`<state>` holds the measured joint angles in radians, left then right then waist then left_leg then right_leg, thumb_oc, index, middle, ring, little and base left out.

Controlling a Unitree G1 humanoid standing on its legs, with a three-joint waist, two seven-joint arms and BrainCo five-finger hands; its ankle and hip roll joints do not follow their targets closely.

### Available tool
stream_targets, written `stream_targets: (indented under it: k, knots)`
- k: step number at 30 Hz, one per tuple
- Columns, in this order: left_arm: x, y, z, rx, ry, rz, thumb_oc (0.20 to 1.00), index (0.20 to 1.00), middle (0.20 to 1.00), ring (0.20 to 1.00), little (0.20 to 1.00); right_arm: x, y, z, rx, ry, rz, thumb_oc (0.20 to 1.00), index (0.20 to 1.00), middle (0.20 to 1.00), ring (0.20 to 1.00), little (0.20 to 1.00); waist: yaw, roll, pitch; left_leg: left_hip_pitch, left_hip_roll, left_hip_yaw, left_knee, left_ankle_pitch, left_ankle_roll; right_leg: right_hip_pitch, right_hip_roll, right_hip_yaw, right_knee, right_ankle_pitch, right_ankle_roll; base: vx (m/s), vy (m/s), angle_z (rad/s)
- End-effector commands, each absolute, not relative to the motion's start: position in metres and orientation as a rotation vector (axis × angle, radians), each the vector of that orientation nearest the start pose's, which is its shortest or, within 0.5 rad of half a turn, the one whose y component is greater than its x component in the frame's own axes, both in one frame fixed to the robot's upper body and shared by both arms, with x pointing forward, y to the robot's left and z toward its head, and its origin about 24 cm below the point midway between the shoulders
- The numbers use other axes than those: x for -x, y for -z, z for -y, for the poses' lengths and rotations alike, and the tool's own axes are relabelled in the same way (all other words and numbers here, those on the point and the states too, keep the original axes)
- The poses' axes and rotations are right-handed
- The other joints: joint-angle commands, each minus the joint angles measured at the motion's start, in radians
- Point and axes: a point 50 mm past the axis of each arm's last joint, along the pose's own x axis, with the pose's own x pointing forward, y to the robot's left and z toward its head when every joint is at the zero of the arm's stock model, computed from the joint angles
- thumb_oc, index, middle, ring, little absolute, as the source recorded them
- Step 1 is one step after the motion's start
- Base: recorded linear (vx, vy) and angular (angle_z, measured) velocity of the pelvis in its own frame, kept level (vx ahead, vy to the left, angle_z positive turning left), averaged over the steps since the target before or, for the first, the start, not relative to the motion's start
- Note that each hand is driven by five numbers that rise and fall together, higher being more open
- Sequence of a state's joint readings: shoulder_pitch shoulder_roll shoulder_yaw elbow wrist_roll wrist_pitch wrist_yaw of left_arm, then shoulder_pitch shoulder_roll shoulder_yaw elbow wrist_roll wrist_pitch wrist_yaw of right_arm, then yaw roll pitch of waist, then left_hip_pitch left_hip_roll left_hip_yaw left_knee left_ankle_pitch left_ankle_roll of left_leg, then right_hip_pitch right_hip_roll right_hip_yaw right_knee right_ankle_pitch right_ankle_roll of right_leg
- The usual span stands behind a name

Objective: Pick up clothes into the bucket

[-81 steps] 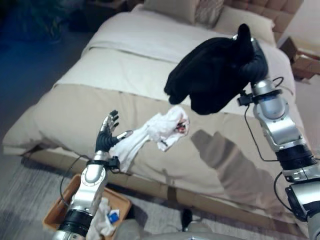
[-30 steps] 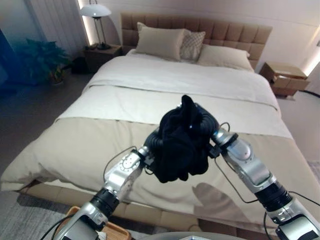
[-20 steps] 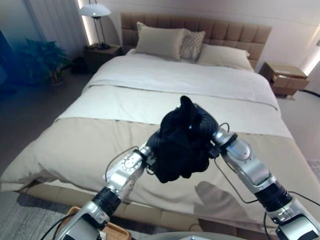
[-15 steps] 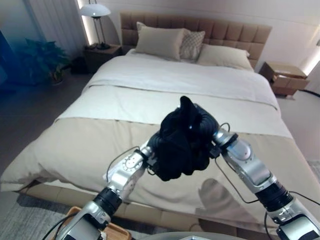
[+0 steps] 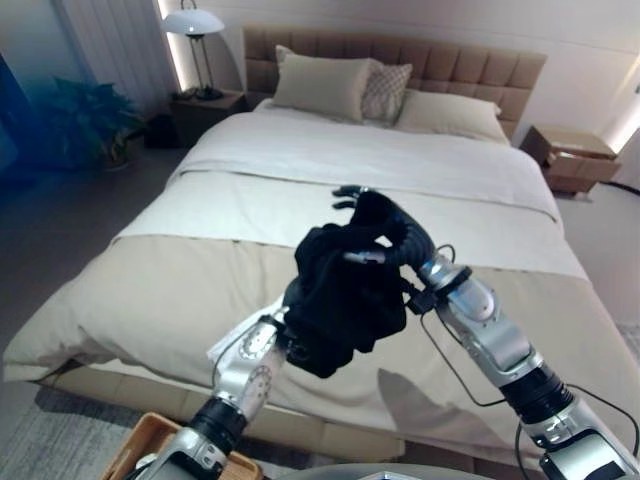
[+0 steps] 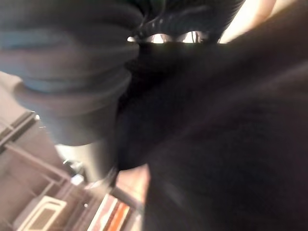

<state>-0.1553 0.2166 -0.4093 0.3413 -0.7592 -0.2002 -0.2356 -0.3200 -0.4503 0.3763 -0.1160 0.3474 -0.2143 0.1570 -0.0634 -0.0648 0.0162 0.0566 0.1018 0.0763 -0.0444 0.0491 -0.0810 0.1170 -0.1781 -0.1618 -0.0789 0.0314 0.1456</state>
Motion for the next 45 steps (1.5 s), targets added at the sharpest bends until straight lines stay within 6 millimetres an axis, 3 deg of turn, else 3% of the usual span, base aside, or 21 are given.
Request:
stream_targets:
  k: [1,9,12,20,24,27,28,33,38,39,45]
  knots:
    - [-0.278,-0.035,-0.114,0.588,0.421,0.036,0.200,0.200,0.200,0.200,0.200,-0.269,-0.184,0.123,0.042,-0.515,0.688,1.000,1.000,1.000,1.000,1.000,0.029,-0.028,-0.022,-0.068,0.032,-0.041,0.109,-0.051,0.001,-0.043,-0.067,-0.058,0.083,0.016,0.049,0.00,0.000,0.00]
    - [-0.260,-0.033,-0.155,0.669,0.270,0.105,0.200,0.200,0.200,0.200,0.200,-0.271,-0.165,0.150,0.037,-0.348,0.624,1.000,1.000,1.000,1.000,1.000,0.050,-0.031,-0.017,-0.075,0.028,-0.052,0.110,-0.050,0.005,-0.039,-0.069,-0.069,0.082,0.016,0.047,0.00,0.000,0.02]
    - [-0.256,-0.033,-0.161,0.698,0.244,0.119,0.200,0.200,0.200,0.200,0.200,-0.273,-0.159,0.154,0.028,-0.322,0.600,1.000,1.000,1.000,1.000,1.000,0.054,-0.031,-0.018,-0.076,0.027,-0.055,0.110,-0.049,0.005,-0.037,-0.069,-0.072,0.083,0.015,0.047,0.00,0.006,0.07]
    - [-0.239,-0.025,-0.193,0.767,0.073,0.176,0.200,0.200,0.200,0.200,0.200,-0.277,-0.127,0.182,0.005,-0.119,0.483,1.000,1.000,1.000,1.000,1.000,0.075,-0.031,-0.010,-0.088,0.019,-0.079,0.114,-0.043,0.005,-0.028,-0.074,-0.097,0.103,0.003,0.044,0.00,0.013,0.14]
    - [-0.223,-0.016,-0.229,0.658,-0.084,0.186,0.200,0.200,0.200,0.200,0.200,-0.273,-0.107,0.200,0.067,-0.011,0.412,1.000,1.000,1.000,1.000,1.000,0.097,-0.032,0.011,-0.109,0.014,-0.113,0.149,-0.053,0.006,-0.034,-0.082,-0.117,0.156,-0.020,0.040,-0.01,0.011,0.28]
    - [-0.217,-0.017,-0.243,0.579,-0.135,0.190,0.200,0.200,0.200,0.200,0.200,-0.272,-0.099,0.201,0.059,0.001,0.381,1.000,1.000,1.000,1.000,1.000,0.110,-0.031,0.035,-0.118,0.013,-0.121,0.193,-0.071,0.010,-0.049,-0.084,-0.105,0.202,-0.036,0.034,-0.03,0.005,0.15]
    - [-0.211,-0.015,-0.256,0.517,-0.202,0.187,0.200,0.200,0.200,0.200,0.200,-0.269,-0.088,0.201,0.058,-0.008,0.341,1.000,1.000,1.000,1.000,1.000,0.126,-0.032,0.058,-0.119,0.011,-0.132,0.216,-0.082,0.014,-0.049,-0.085,-0.109,0.229,-0.057,0.028,0.00,-0.002,0.08]
    - [-0.206,-0.023,-0.277,0.357,-0.335,0.205,0.200,0.200,0.200,0.200,0.200,-0.259,-0.068,0.203,0.105,-0.003,0.264,1.000,1.000,1.000,1.000,1.000,0.156,-0.038,0.107,-0.132,0.005,-0.173,0.218,-0.069,0.011,-0.045,-0.095,-0.158,0.289,-0.089,0.026,-0.03,-0.001,0.18]
    - [-0.215,-0.033,-0.279,0.271,-0.368,0.226,0.200,0.200,0.200,0.200,0.200,-0.251,-0.058,0.207,0.088,0.031,0.228,1.000,1.000,1.000,1.000,1.000,0.187,-0.053,0.171,-0.217,-0.010,-0.240,0.235,-0.033,-0.007,-0.075,-0.105,-0.238,0.340,-0.109,0.015,-0.17,-0.047,0.54]
    - [-0.221,-0.040,-0.279,0.239,-0.388,0.246,0.200,0.200,0.200,0.200,0.200,-0.249,-0.054,0.211,0.086,0.060,0.216,1.000,1.000,1.000,1.000,1.000,0.206,-0.058,0.208,-0.270,-0.018,-0.277,0.247,-0.017,-0.017,-0.104,-0.108,-0.279,0.371,-0.121,0.010,-0.28,-0.075,0.48]
    - [-0.234,-0.057,-0.282,0.137,-0.440,0.297,0.200,0.200,0.200,0.200,0.200,-0.253,-0.066,0.214,0.078,0.089,0.274,1.000,1.000,1.000,1.000,1.000,0.213,-0.048,0.267,-0.422,-0.032,-0.344,0.286,0.013,-0.028,-0.226,-0.119,-0.335,0.459,-0.143,0.003,-0.20,-0.010,0.63]
